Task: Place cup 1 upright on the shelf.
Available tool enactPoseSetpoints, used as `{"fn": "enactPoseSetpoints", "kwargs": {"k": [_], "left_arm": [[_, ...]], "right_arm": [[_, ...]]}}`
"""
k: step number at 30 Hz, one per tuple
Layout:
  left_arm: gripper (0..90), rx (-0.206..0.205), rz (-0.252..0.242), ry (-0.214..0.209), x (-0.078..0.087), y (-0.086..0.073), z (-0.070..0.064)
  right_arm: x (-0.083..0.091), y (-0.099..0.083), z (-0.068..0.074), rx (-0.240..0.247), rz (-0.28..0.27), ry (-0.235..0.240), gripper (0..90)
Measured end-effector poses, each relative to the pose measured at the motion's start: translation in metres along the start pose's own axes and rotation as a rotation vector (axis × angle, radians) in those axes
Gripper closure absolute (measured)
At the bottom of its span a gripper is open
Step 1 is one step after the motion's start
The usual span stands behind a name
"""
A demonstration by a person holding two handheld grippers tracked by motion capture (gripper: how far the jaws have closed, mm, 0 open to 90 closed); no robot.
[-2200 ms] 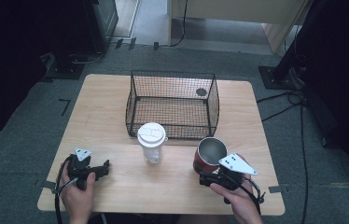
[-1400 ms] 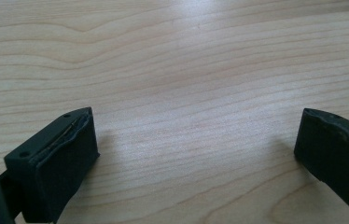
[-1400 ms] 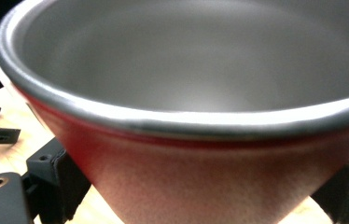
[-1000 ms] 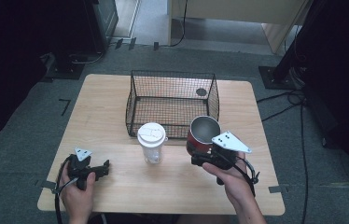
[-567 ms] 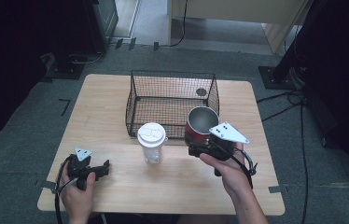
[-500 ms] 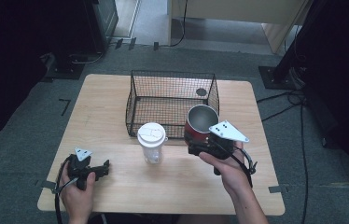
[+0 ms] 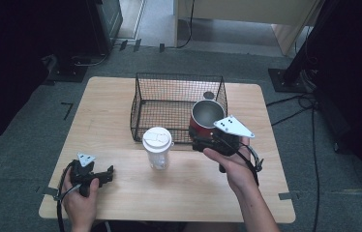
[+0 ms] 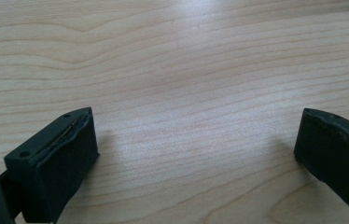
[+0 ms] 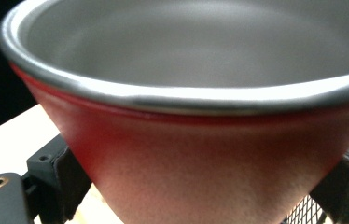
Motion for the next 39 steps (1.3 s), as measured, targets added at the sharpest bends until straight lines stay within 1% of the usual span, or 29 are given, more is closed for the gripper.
{"fn": "enactPoseSetpoints", "kwargs": {"k": [15, 20, 23, 25, 30, 31, 33, 35, 39], "left_arm": [[0.0, -0.001, 0.0, 0.0, 0.0, 0.0, 0.0], [0.0, 0.0, -0.002, 0.001, 0.0, 0.0, 0.0], [0.0, 0.0, -0.002, 0.001, 0.0, 0.0, 0.0], [0.0, 0.002, -0.002, 0.0, 0.0, 0.0, 0.0], [0.0, 0.002, -0.001, 0.0, 0.0, 0.0, 0.0], [0.0, 0.002, -0.002, 0.0, 0.0, 0.0, 0.0], [0.0, 0.002, -0.001, 0.0, 0.0, 0.0, 0.0], [0.0, 0.002, -0.002, 0.0, 0.0, 0.0, 0.0], [0.0, 0.002, -0.002, 0.0, 0.0, 0.0, 0.0]], "right_arm": [[-0.02, 0.019, 0.0, 0.0, -0.014, -0.016, 7.6], [-0.026, 0.026, 0.002, -0.005, -0.027, -0.003, 7.6], [-0.03, 0.03, 0.004, 0.007, -0.045, -0.004, 7.6], [-0.034, 0.035, 0.005, -0.001, -0.06, 0.003, 7.6], [-0.041, 0.042, 0.005, 0.002, -0.082, 0.004, 7.6], [-0.045, 0.044, 0.005, 0.006, -0.098, -0.002, 7.6], [-0.047, 0.046, 0.004, 0.008, -0.108, -0.007, 7.6], [-0.053, 0.049, 0.001, -0.003, -0.121, -0.018, 7.6], [-0.06, 0.052, -0.003, -0.011, -0.129, -0.029, 7.6]]}}
Point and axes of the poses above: each handheld gripper's, and its own axes: x roughly backward along the jaws, y roughly out of its top, z roughly to its left, the point moved 9 cm from there along -x, roughly forward along the jaws, and after that the axes turned 15 degrees about -x, right-handed, at the moved point
